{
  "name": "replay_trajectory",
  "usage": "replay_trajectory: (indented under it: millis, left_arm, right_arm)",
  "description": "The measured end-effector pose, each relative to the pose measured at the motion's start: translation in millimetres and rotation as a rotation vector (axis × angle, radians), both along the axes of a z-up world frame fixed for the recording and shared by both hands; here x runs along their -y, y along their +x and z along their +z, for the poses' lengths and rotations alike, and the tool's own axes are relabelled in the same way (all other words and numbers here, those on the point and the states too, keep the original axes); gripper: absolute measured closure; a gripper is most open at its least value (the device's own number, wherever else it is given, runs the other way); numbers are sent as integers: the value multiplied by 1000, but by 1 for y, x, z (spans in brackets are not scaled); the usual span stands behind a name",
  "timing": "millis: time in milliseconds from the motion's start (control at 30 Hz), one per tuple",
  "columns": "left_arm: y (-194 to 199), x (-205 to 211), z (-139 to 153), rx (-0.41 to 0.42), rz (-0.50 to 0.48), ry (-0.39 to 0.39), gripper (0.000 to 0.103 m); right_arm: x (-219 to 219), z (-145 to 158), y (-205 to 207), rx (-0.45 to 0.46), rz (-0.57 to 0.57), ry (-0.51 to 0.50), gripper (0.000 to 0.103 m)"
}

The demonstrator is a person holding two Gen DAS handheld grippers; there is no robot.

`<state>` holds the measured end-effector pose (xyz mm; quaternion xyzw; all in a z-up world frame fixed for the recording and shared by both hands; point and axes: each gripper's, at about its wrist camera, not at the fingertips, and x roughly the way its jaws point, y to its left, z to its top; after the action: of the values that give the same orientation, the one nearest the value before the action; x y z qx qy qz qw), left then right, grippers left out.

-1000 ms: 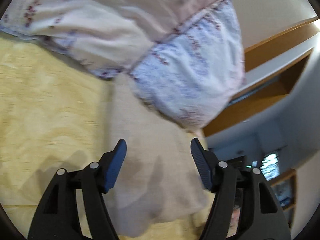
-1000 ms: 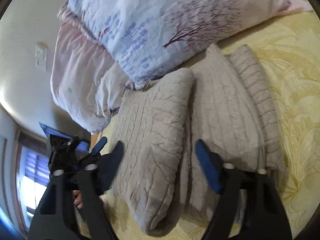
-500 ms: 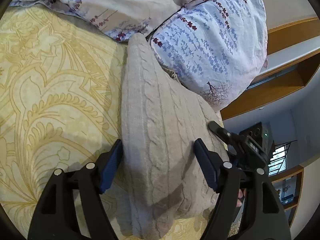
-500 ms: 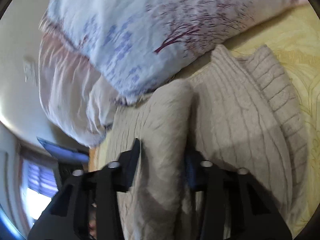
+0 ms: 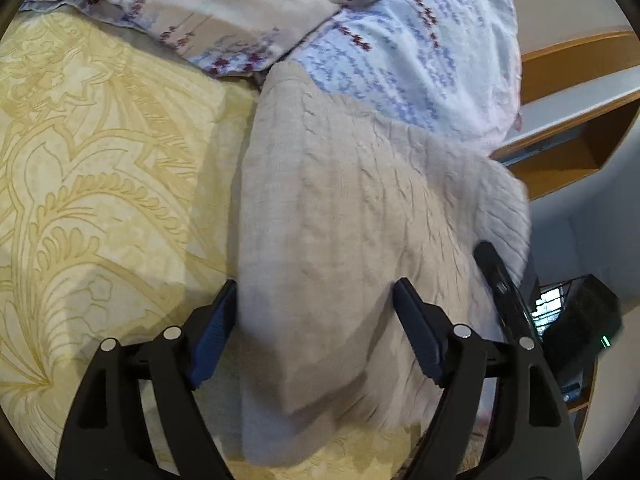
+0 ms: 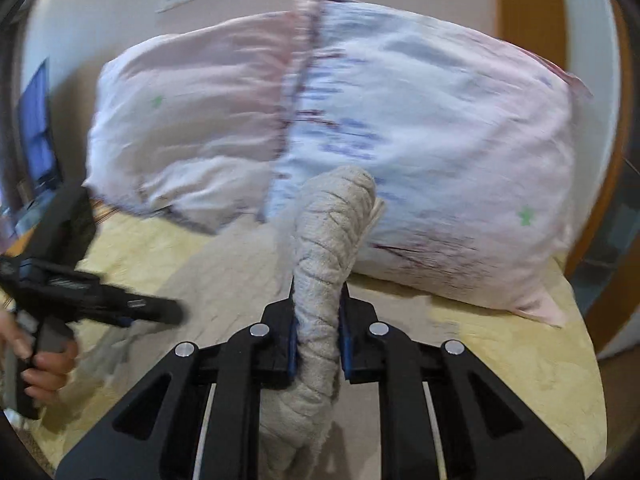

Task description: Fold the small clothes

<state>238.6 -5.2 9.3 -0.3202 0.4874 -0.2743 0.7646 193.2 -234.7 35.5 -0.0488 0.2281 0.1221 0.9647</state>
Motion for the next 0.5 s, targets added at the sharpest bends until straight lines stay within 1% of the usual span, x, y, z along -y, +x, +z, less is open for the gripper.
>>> replay_trajectory:
  millis: [67, 167, 300, 333, 400, 467, 500]
  left_arm:
    - [-1, 5, 2, 6, -16, 13, 26]
    - [-4, 12, 0, 0, -43, 18, 26]
    - [-6, 24, -6, -14, -85, 19, 26]
    - [-6, 27, -8, -22, -92, 21, 27]
    - [-8, 29, -11, -34, -100, 17, 27]
    - [-11, 32, -11, -30, -106, 27, 27]
    - [-13, 32, -11, -31, -110, 27, 27]
  right_arm:
    - [21, -6, 8, -23, -60, 15, 87]
    - [47, -16, 16, -76, -99, 73, 87]
    - [56, -24, 17, -102, -120, 89, 87]
    - [58, -28, 21, -117, -133, 94, 87]
    - [66, -44, 34, -177, -167, 97, 87]
    - [77, -64, 48, -278, -187, 143, 84]
    - [86, -65, 47, -286, -194, 190, 76]
